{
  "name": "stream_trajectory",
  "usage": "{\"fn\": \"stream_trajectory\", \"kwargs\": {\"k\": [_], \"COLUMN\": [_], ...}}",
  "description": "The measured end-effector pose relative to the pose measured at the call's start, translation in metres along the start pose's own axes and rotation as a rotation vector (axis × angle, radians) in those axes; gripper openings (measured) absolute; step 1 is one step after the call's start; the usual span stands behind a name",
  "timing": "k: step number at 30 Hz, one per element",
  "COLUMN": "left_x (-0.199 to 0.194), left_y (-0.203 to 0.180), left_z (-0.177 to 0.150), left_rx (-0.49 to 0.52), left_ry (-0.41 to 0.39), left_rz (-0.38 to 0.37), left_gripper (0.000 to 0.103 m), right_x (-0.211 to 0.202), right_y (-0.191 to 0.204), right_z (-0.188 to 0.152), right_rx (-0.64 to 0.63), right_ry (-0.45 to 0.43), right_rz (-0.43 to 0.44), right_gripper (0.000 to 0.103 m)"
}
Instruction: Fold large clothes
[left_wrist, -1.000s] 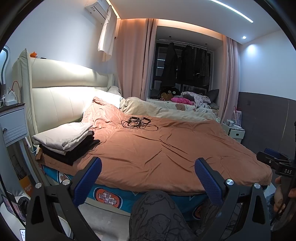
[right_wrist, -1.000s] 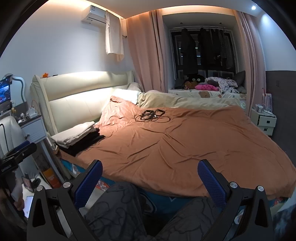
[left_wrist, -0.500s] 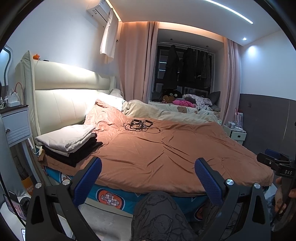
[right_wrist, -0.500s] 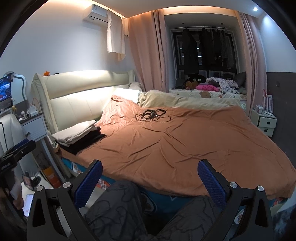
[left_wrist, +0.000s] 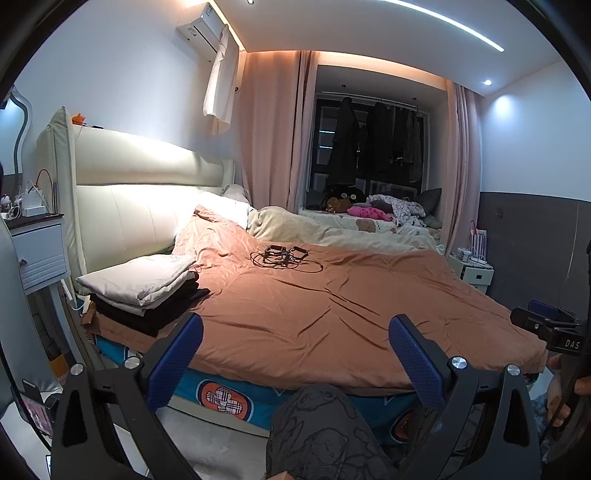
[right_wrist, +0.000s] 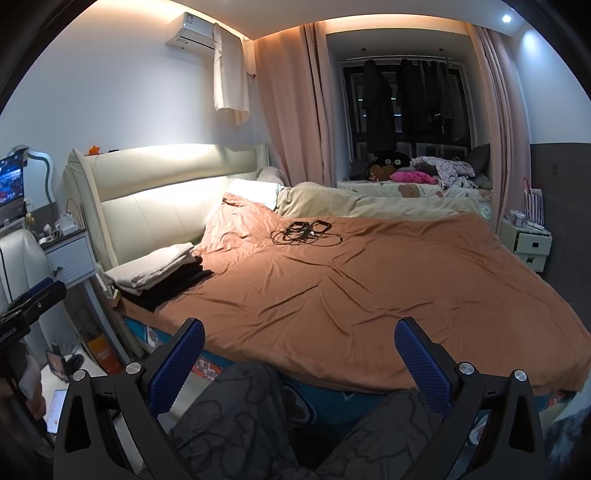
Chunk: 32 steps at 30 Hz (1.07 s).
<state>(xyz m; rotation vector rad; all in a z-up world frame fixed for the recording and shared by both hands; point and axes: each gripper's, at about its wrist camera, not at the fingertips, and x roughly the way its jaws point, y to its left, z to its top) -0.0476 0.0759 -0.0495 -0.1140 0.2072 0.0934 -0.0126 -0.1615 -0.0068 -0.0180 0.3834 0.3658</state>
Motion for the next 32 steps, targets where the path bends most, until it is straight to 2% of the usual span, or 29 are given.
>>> {"fn": "stream_trajectory", "kwargs": {"k": [18,32], "left_x": [-0.007,-0.031], "left_y": [-0.003,-0.012], "left_z": [0.000,-0.004], "left_rx": [0.011,0.017], "left_ry": [-0.014,-0.076], "left_rz": [-0.007,0.018], "left_gripper": [0.102,0.102], "right_x": [-0.002,-0.020], "right_y": [0.006,0.008], "right_z": [-0.001,-0.008], "right_rx": [-0.001,-0.023], "right_ry": [-0.001,-0.006], "right_rz": [-0.002,-0.014], "right_gripper": [0.103,0.103]}}
